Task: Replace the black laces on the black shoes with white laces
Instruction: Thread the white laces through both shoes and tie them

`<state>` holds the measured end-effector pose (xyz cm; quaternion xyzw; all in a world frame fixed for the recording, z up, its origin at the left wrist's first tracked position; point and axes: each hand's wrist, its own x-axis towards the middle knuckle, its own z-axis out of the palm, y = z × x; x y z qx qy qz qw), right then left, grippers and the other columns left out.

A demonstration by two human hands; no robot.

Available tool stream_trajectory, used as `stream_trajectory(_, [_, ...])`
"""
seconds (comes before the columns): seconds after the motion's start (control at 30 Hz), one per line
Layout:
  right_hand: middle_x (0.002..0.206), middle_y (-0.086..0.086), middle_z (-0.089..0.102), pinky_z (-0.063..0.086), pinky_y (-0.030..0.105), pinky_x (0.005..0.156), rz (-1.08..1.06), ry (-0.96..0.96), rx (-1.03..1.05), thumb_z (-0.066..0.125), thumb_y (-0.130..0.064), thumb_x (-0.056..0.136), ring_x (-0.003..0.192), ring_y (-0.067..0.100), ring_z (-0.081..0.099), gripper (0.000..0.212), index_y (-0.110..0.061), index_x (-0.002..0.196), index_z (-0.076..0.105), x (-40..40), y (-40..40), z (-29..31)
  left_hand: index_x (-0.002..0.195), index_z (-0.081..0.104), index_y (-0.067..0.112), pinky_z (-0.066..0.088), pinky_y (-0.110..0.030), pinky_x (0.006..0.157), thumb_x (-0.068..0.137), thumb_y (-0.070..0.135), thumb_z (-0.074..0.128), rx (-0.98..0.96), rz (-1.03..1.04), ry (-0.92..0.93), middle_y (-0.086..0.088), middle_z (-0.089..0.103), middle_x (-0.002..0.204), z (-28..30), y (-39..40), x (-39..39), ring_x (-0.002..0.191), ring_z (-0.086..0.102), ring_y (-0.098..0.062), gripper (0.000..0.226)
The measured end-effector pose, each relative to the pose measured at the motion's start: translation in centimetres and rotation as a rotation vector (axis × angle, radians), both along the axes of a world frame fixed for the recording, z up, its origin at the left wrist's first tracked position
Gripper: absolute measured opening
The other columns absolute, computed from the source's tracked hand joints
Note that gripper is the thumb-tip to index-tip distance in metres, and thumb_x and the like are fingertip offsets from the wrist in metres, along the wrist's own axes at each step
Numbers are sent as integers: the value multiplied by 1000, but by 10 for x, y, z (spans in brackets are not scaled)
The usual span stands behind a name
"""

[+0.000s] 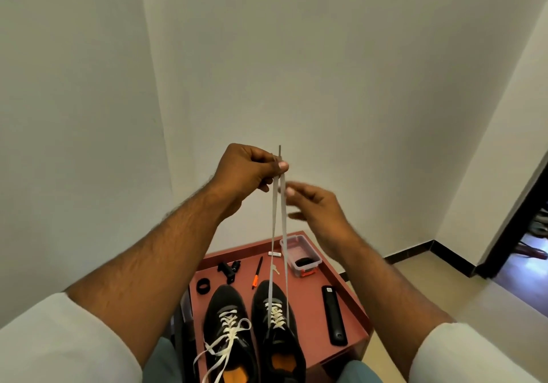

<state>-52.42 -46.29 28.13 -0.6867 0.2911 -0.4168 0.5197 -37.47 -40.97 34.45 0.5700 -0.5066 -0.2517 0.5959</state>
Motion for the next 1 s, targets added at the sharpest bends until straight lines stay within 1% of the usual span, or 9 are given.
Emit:
stream_trajectory(0.2, [91,-5,74,56,23,83,-100,-34,-2,65,-9,88,90,10,69,17,-18,99,74,12,13,-64,85,75,3,53,-24,57,80,12,77,22,47,86,-10,71,80,-4,-6,13,61,59,-14,10])
stream_trajectory(0.3, [101,-3,66,55,17,75,-166,148,-641,67,-9,87,88,11,66,19,-12,104,73,12,0,-69,87,74,2,51,-22,53,82,15,76,75,115,162,-10,69,75,-5,-12,19,55,56,-12,14])
stream_trajectory(0.4, [118,4,65,58,29,63,-40,463,-1265,69,-12,86,79,18,68,21,-14,107,72,13,-16,-66,85,73,2,49,-21,50,81,14,77,145,102,147,-8,69,69,-6,-16,19,50,55,-10,13])
stream_trajectory(0.47, [120,3,66,58,34,60,116,723,-1498,74,-10,80,78,22,70,31,-17,110,69,19,-23,-59,84,73,2,47,-21,48,80,14,79,159,85,105,-7,69,66,-4,-18,16,48,54,-10,14])
stream_trajectory(0.57, [111,4,67,57,38,79,269,1078,-1534,63,-14,89,95,23,66,31,-17,119,62,28,-27,-37,85,73,1,45,-20,46,80,13,78,138,102,34,-8,69,67,-3,-20,14,47,53,-9,15])
stream_trajectory(0.63, [110,5,64,56,36,83,262,1160,-1534,58,-17,93,100,22,62,26,-14,119,59,30,-30,-24,88,74,3,47,-21,47,82,16,77,104,138,-19,-8,71,73,-4,-21,17,50,56,-9,15])
stream_trajectory(0.8, [108,3,66,55,33,84,240,1228,-1498,62,-18,91,102,20,62,27,-15,119,61,31,-35,-4,132,52,21,56,-36,81,95,37,59,77,312,-145,0,58,118,-48,-21,21,99,61,-20,41])
stream_trajectory(0.9, [103,2,67,56,35,80,214,1206,-1448,60,-16,92,95,20,63,25,-17,117,62,29,-37,-5,112,48,25,49,-23,72,97,19,54,-8,423,19,3,55,112,-113,-3,5,98,58,-19,17])
stream_trajectory(1.0, [97,2,67,55,32,74,177,1151,-1389,56,-17,94,87,17,62,24,-17,117,62,26,-37,-14,114,40,31,45,-17,56,91,5,59,180,110,42,11,54,111,-172,11,-22,83,62,-14,39])
